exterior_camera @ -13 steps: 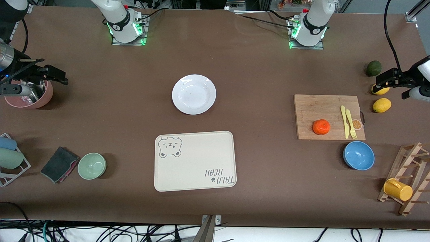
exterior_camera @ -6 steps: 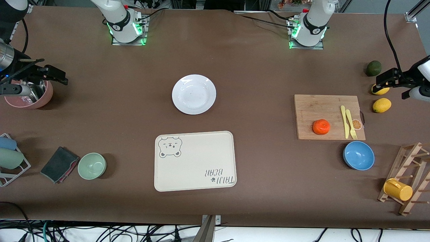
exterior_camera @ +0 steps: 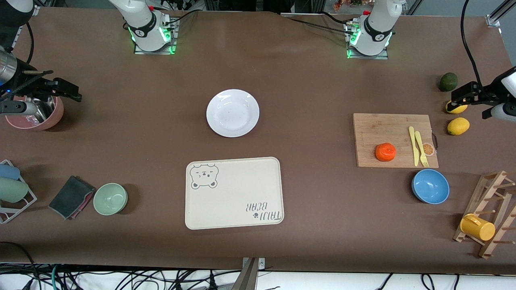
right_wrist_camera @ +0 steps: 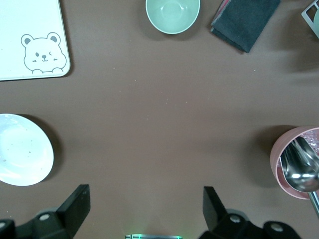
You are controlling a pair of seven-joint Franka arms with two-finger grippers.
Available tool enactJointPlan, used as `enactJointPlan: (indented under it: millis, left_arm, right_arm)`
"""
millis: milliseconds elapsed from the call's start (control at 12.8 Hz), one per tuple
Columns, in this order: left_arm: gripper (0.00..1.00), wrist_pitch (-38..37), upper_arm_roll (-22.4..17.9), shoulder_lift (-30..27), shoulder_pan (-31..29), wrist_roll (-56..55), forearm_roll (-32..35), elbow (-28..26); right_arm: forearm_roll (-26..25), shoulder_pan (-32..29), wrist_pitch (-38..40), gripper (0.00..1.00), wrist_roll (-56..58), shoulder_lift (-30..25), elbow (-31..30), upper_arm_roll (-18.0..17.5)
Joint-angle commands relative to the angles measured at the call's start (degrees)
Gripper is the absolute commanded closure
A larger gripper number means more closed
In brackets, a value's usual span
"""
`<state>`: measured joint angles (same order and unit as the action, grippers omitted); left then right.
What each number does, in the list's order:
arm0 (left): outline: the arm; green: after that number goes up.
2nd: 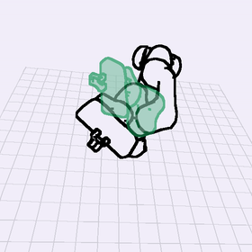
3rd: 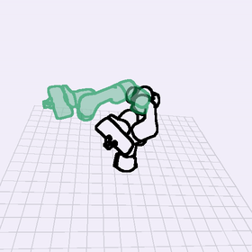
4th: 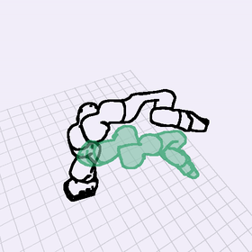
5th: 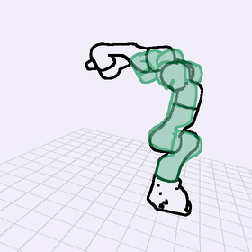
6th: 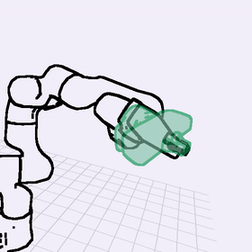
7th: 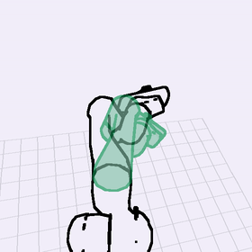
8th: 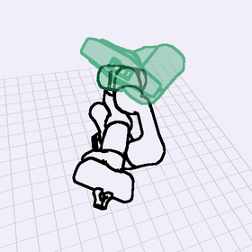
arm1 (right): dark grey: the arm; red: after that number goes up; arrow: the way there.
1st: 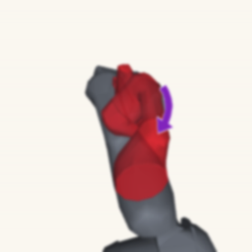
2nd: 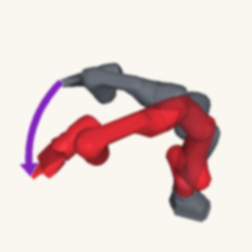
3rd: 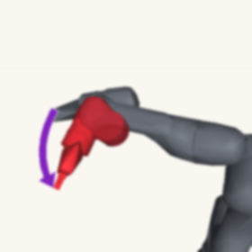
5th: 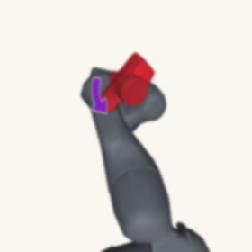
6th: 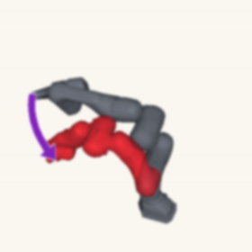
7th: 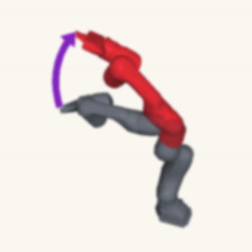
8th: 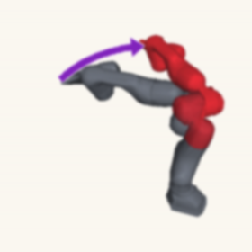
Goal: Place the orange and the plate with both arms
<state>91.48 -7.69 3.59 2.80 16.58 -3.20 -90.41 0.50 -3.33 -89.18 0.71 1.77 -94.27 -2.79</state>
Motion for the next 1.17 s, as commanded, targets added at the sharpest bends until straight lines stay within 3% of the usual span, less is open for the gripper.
enactJointPlan:
  millis: [0, 705, 1096]
  left_arm:
    - [0.00, 0.54, -0.14, 0.45, 0.28, 0.65, 0.39, 0.23]
    - [0.00, 2.11, -0.40, 9.75, -0.25, 0.56, 0.30, 2.07]
    - [0.00, 10.46, -0.49, 15.30, -0.51, 0.03, 2.85, 1.20]
  right_arm:
    - [0.82, -0.19, 0.50, 0.00, 0.43, 0.34, 1.19, -0.03]
    - [0.82, -0.19, 0.42, 0.00, 0.43, 0.34, 1.19, -0.03]
    - [0.82, -0.19, 0.42, 0.00, 0.43, 0.34, 1.19, -0.03]
